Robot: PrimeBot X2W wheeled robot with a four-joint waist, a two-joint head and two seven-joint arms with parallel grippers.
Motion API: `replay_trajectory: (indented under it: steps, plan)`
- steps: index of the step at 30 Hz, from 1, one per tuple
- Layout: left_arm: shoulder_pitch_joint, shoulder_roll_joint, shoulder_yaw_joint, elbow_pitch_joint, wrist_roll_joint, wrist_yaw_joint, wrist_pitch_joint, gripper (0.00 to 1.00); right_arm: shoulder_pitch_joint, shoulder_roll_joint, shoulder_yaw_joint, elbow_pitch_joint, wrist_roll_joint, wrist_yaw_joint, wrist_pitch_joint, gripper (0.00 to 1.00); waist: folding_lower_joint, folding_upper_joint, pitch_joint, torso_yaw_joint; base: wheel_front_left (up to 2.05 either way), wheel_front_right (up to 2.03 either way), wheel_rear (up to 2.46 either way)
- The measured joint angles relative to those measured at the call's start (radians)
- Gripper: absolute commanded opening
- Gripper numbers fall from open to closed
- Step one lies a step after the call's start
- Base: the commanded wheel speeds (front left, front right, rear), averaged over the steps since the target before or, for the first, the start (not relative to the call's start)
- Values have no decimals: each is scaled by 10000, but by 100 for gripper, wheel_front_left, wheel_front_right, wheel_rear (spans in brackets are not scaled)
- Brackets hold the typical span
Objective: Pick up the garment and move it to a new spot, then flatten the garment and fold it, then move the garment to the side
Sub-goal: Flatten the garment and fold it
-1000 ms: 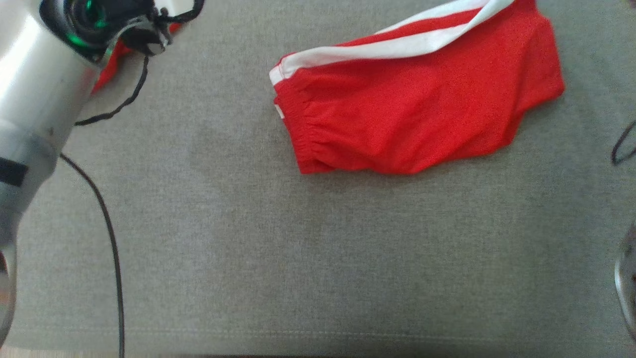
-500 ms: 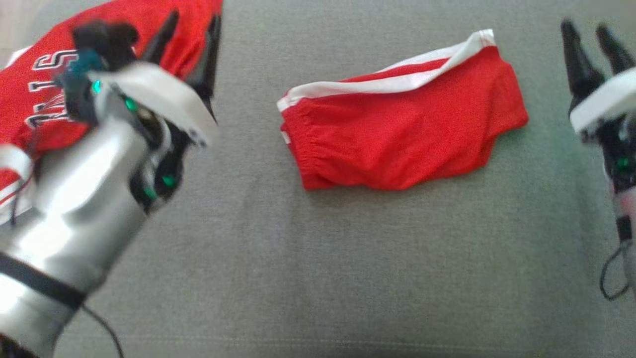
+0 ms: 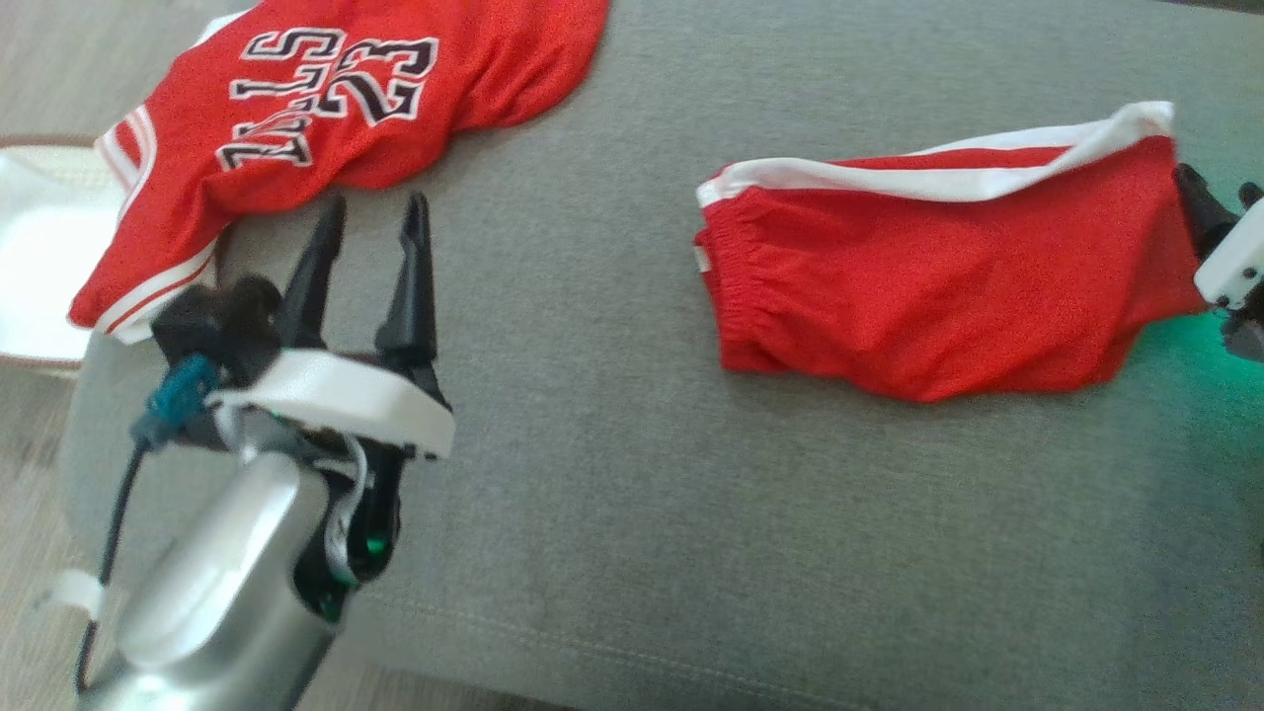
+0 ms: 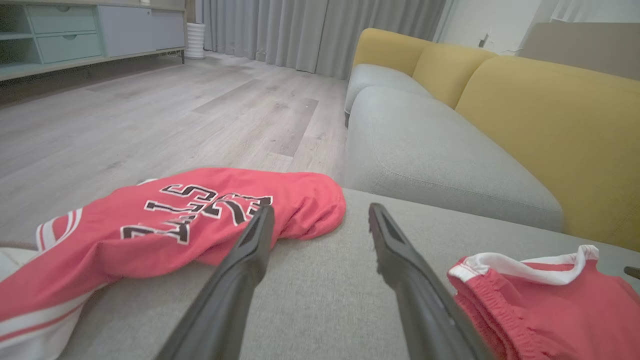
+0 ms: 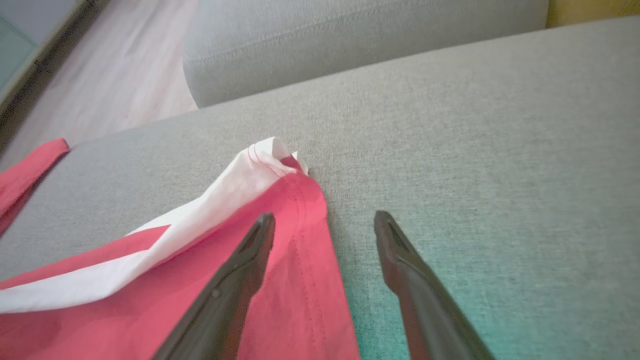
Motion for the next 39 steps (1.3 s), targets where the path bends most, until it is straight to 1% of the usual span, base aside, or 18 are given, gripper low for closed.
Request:
replay_trajectory:
  steps: [3,8,9,14,16,17,18,19,20,23,26,30,31,34,35,39]
  plan:
    - [412,-330,309,-92,278,-178,0,100,-370,-73,105,646,282,0,723,100,0,0,137,287,0,0,0]
    - [662,-796,727,-52,619,-531,-2,100,-905,-267,265,1438,288,0,1753,100,0,0,296,600,0,0,0]
    - [712,-894,828,-38,696,-539,-2,100,-1050,-305,316,1574,288,0,2010,100,0,0,306,638,0,0,0]
    - [1080,-1237,1087,211,968,-838,-2,100,-1320,-270,556,1645,700,0,3405,100,0,0,269,699,0,0,0]
    - [1177,-1302,1195,238,1078,-878,-2,100,-1307,-209,640,1480,857,0,3643,100,0,0,243,676,0,0,0]
    - [1198,-1344,1221,276,1129,-892,-2,100,-1280,-174,734,1360,907,0,3620,84,0,0,220,660,0,0,0]
    - [1214,-1396,1246,299,1175,-959,0,100,-1252,-134,846,1292,903,0,3488,47,0,0,203,643,0,0,0]
    - [1220,-1463,1289,336,1229,-970,-2,100,-1214,-71,907,1260,899,0,3214,26,0,0,187,624,0,0,0]
    - [1221,-1536,1346,399,1277,-1018,-2,100,-1135,-10,934,1233,897,0,2871,0,0,0,165,599,0,0,0]
    - [1236,-1569,1544,485,1515,-1064,-2,100,-856,84,968,1172,903,0,2015,0,1,0,98,478,0,0,0]
    - [1321,-1595,1820,483,1860,-1200,-2,100,-797,98,901,1198,1045,0,1352,0,1,0,-7,290,0,0,0]
    - [1712,-1668,2173,439,2245,-1338,-2,100,-674,199,869,1214,1321,0,945,0,1,0,-241,-79,0,0,0]
    - [1712,-1668,2173,439,2245,-1338,-2,100,-674,199,869,1214,1321,0,945,0,1,0,-241,-79,0,0,0]
    - [2042,-1766,2364,437,2581,-1486,-2,100,-449,211,882,1258,1465,0,784,0,1,0,-458,-440,0,0,0]
    - [2132,-1818,2441,447,2667,-1496,-2,100,-367,198,894,1269,1501,0,706,0,1,0,-535,-565,0,0,0]
    - [2475,-1952,2587,510,2849,-1760,-2,100,-120,-69,913,1361,1622,0,451,0,1,0,-811,-1025,0,0,0]
